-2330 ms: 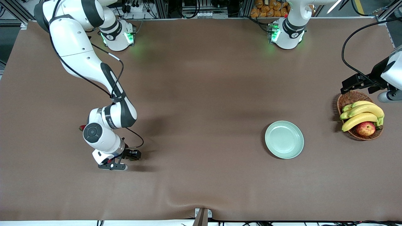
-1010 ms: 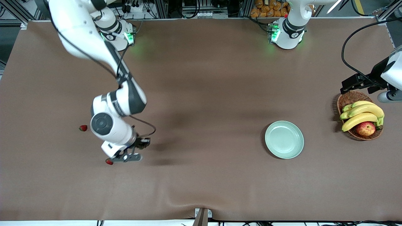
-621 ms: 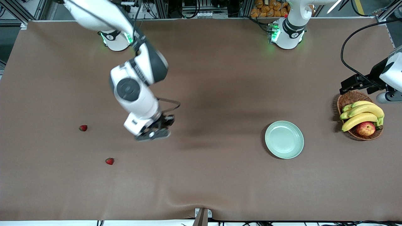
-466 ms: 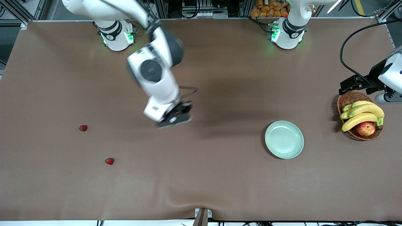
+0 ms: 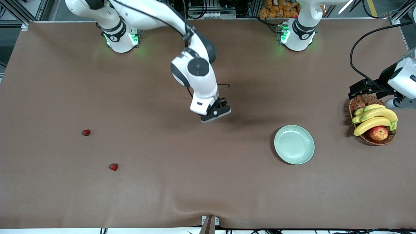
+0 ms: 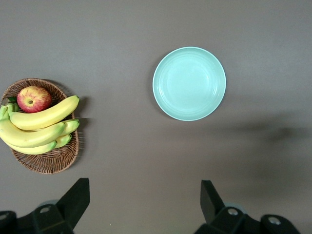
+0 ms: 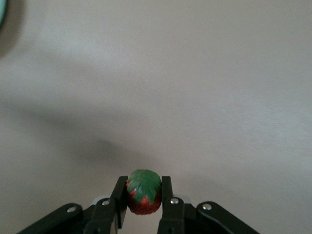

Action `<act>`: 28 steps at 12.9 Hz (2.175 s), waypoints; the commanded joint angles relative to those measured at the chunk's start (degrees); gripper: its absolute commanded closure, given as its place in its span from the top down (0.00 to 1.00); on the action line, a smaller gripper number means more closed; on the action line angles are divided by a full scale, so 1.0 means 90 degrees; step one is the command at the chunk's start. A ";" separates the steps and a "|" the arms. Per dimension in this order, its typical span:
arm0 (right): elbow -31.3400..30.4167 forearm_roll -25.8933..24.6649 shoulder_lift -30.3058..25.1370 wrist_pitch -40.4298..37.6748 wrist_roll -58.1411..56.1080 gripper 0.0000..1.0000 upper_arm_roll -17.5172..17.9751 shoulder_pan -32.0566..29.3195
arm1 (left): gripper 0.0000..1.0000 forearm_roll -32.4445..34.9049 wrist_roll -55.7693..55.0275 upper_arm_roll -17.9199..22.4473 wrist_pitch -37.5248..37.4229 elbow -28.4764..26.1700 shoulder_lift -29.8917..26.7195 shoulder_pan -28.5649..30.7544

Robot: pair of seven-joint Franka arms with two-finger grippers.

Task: Collect all strawberries into plate
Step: 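Carry the strawberry to mid-table with the right gripper while the left gripper approaches, then lower the left gripper over the strawberry while the right gripper withdraws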

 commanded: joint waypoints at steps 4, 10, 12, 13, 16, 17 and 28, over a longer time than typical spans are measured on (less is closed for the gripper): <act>0.0070 -0.0099 0.0686 0.0676 0.1011 0.19 -0.0046 0.0471 | 1.00 -0.0127 0.0133 -0.0084 -0.0081 0.0097 0.0290 -0.0083; 0.0070 -0.0099 0.0902 0.0835 0.1267 1.00 -0.0046 0.0570 | 1.00 -0.0254 0.0075 -0.0357 -0.0062 0.0127 0.0652 -0.0084; 0.0080 -0.0060 0.0767 0.0728 0.1325 1.00 -0.0055 0.0482 | 1.00 -0.0342 -0.0014 -0.0445 -0.0042 0.0137 0.0710 -0.0142; 0.0070 -0.0021 0.0601 0.0582 0.1316 1.00 -0.0055 0.0375 | 1.00 -0.0371 -0.0024 -0.0445 -0.0023 0.0137 0.0759 -0.0229; 0.0100 -0.0001 -0.0004 -0.0413 0.1238 1.00 -0.0046 -0.0151 | 1.00 -0.0508 -0.0490 -0.0436 0.0006 0.0146 0.0837 -0.0648; 0.0100 -0.0011 -0.0180 -0.0686 0.1218 1.00 -0.0055 -0.0366 | 1.00 -0.0508 -0.0647 -0.0436 0.0065 0.0146 0.0876 -0.0747; 0.0071 -0.0226 -0.0309 -0.0780 -0.1347 1.00 -0.0065 -0.3306 | 1.00 -0.0673 -0.1917 -0.0436 0.1168 0.0137 0.1960 -0.2543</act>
